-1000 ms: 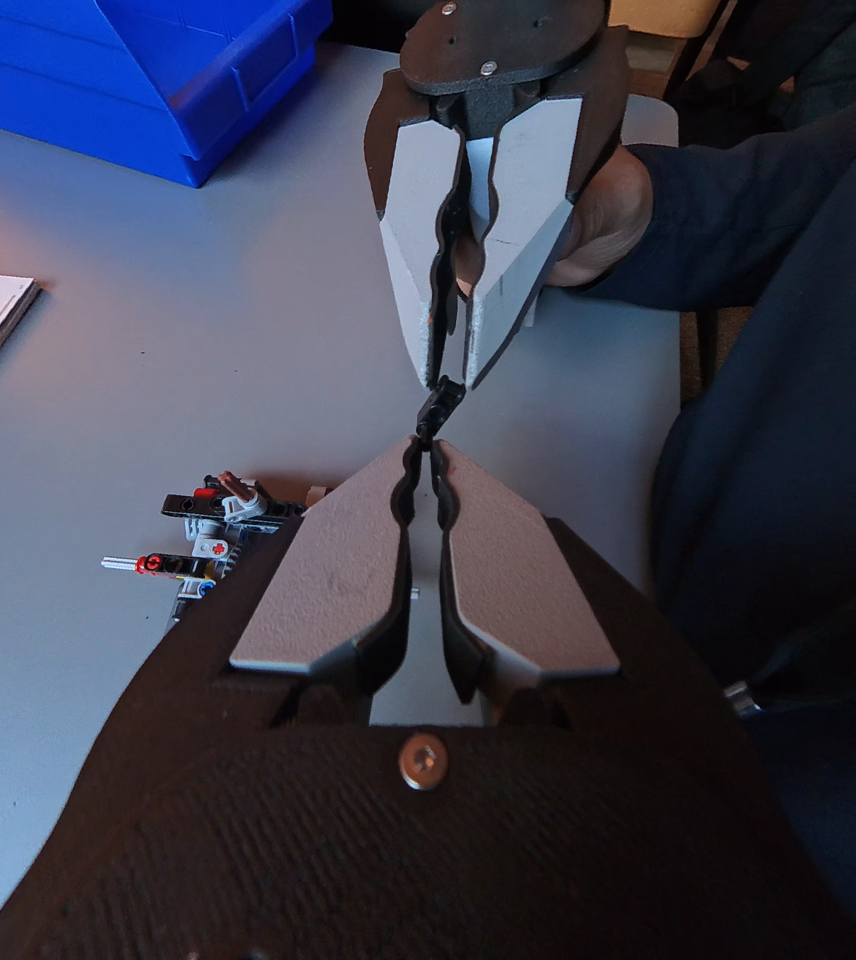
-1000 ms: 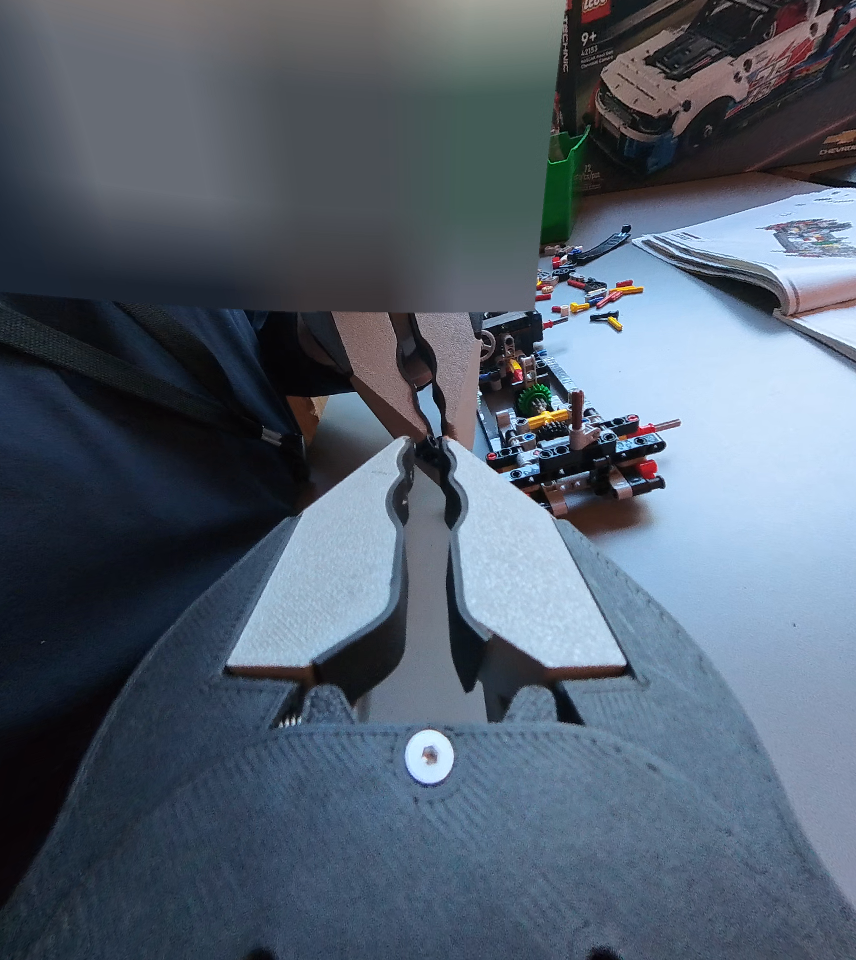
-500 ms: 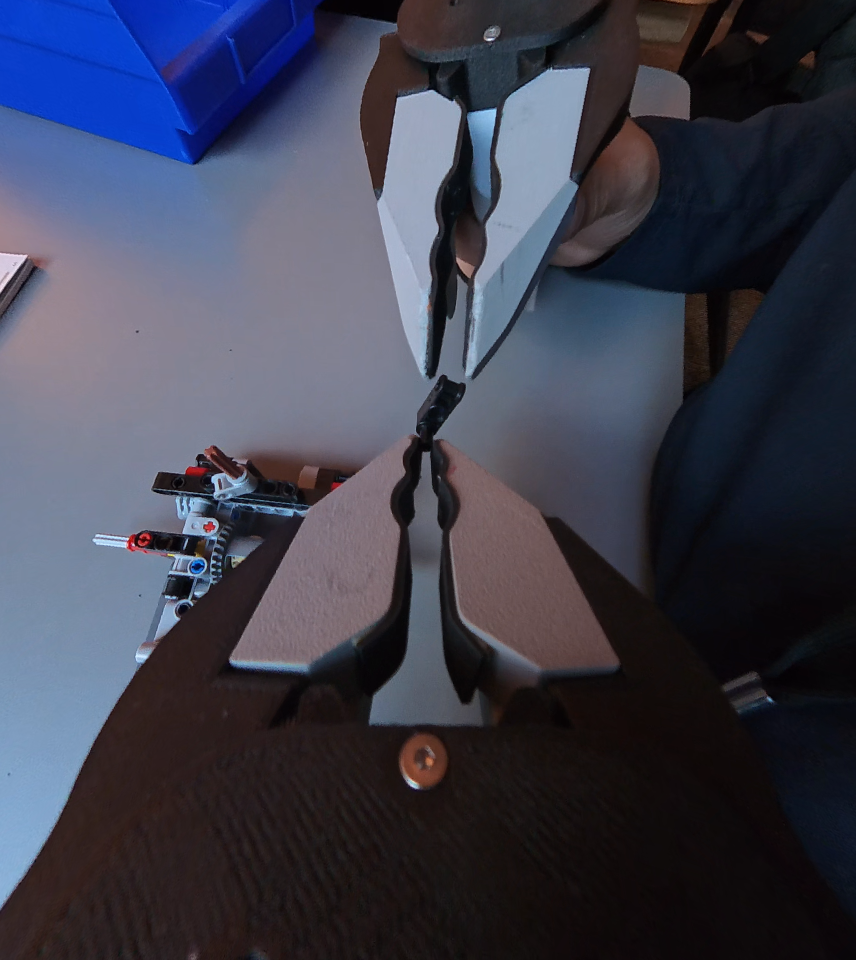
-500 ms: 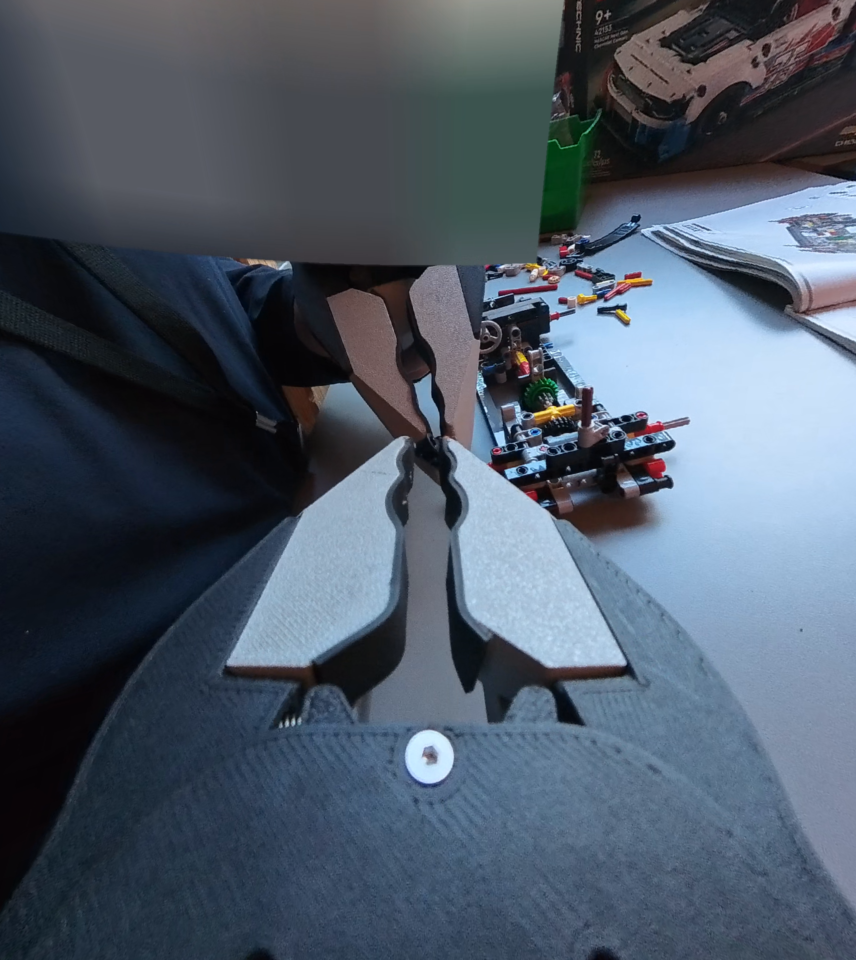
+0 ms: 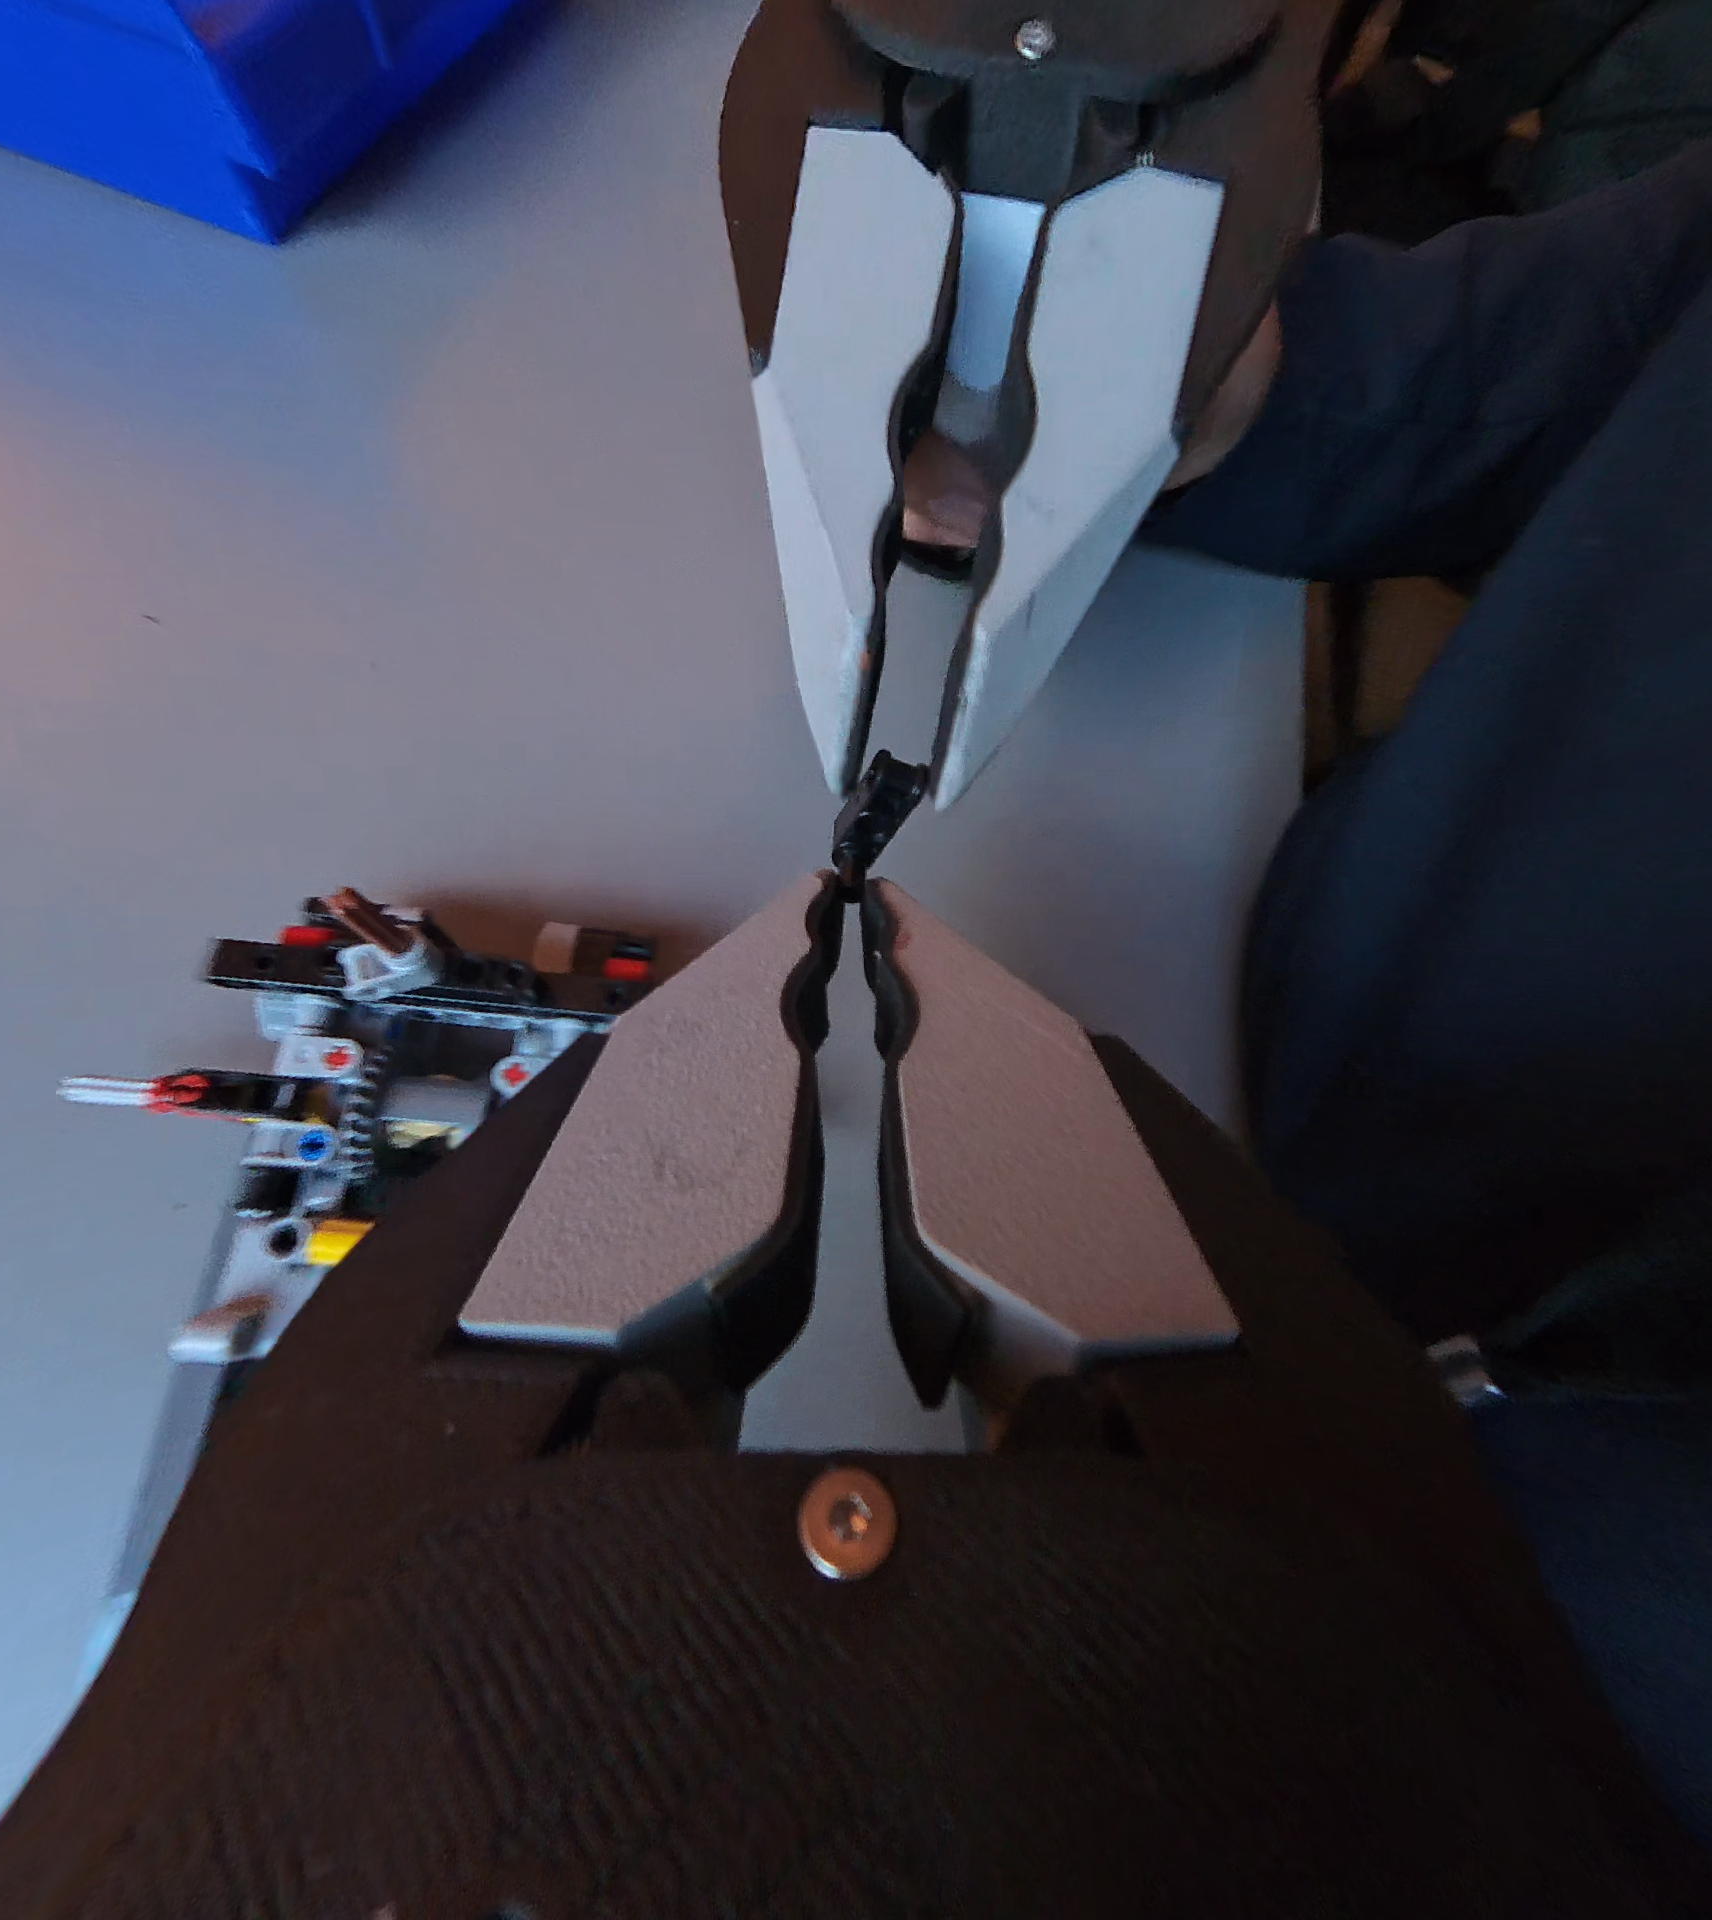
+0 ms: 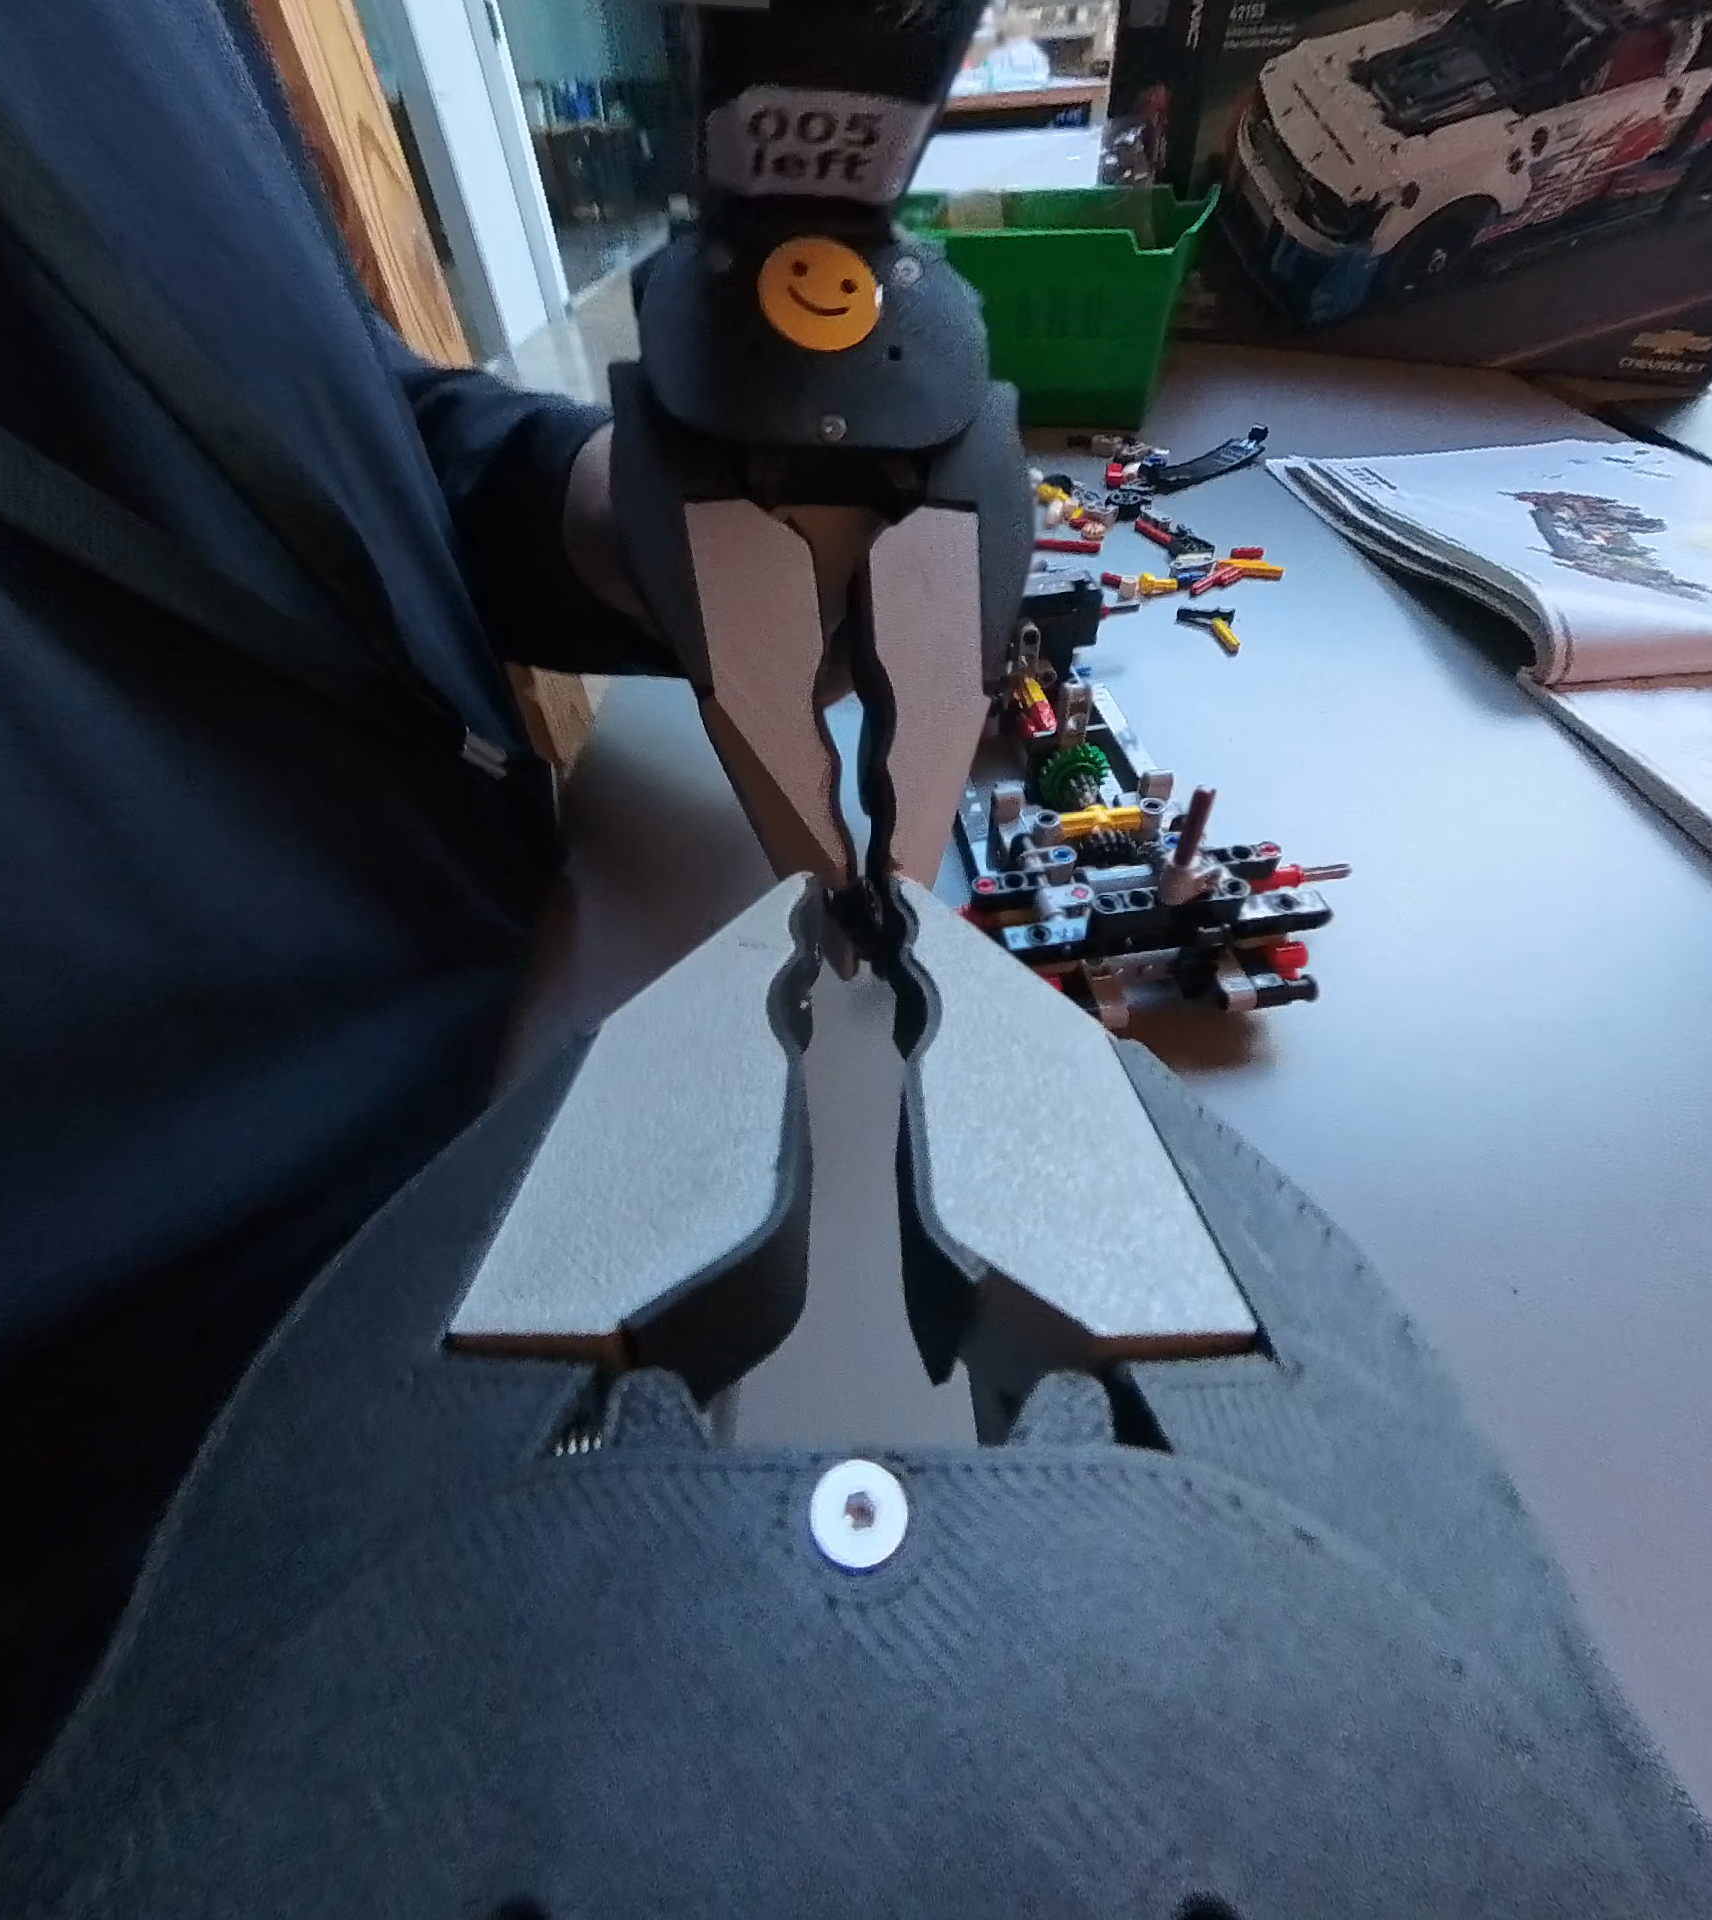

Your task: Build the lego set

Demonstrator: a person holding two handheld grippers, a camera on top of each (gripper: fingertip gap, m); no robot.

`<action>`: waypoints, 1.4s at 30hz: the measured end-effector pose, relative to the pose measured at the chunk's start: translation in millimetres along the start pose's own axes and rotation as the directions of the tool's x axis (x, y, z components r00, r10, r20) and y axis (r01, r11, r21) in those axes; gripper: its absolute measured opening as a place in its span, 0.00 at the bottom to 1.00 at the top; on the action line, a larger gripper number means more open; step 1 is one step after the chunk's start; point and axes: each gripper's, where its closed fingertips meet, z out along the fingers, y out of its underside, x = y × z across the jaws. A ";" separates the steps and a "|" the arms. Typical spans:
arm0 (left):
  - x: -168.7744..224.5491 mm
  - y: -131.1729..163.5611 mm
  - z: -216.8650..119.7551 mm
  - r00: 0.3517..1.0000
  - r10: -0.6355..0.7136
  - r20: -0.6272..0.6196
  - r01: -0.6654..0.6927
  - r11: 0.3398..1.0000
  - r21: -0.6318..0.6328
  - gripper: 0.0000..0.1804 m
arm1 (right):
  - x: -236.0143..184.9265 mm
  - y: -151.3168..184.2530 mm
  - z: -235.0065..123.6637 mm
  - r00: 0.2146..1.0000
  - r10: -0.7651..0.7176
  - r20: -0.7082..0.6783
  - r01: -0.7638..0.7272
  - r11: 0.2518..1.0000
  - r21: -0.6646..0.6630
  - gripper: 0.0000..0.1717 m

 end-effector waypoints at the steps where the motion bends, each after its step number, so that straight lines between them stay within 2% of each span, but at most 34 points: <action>1: 2.3 -0.3 0.6 1.000 -0.018 -0.025 0.018 1.000 0.003 0.01 | -0.9 2.6 2.1 1.000 -0.016 -0.004 0.016 1.000 -0.019 0.05; 7: 7.1 -1.7 0.1 0.988 -0.108 -0.115 0.111 0.994 0.025 0.01 | 0.2 6.6 4.3 0.998 -0.054 -0.034 0.052 0.997 -0.055 0.03; 15: 3.3 1.5 0.7 0.988 -0.117 -0.101 0.118 0.993 0.005 0.01 | 2.1 4.7 2.0 0.999 -0.038 -0.037 0.037 0.999 -0.037 0.03; 25: -1.9 7.4 0.3 0.992 -0.112 -0.065 0.110 0.993 -0.030 0.02 | 8.1 11.7 3.4 0.995 -0.059 -0.082 0.051 0.995 -0.087 0.03; 28: -19.5 10.9 -12.6 0.998 -0.048 0.032 0.051 0.995 -0.086 0.09 | 24.0 10.3 -2.9 0.990 -0.012 -0.139 0.003 0.998 -0.064 0.03; 32: -59.8 20.6 -36.7 0.979 0.098 0.180 -0.047 0.963 -0.267 0.26 | 50.7 8.9 -9.4 0.981 0.106 -0.160 -0.113 0.993 -0.030 0.03; 37: -81.1 37.1 -34.8 0.984 0.124 0.128 -0.063 0.913 -0.402 0.35 | 71.5 24.7 -2.0 0.988 0.097 -0.121 -0.115 0.981 -0.156 0.03; 42: -77.7 47.8 -24.6 0.999 0.033 0.021 -0.019 0.879 -0.476 0.45 | 71.9 36.1 9.0 0.996 0.069 -0.059 -0.081 0.964 -0.254 0.03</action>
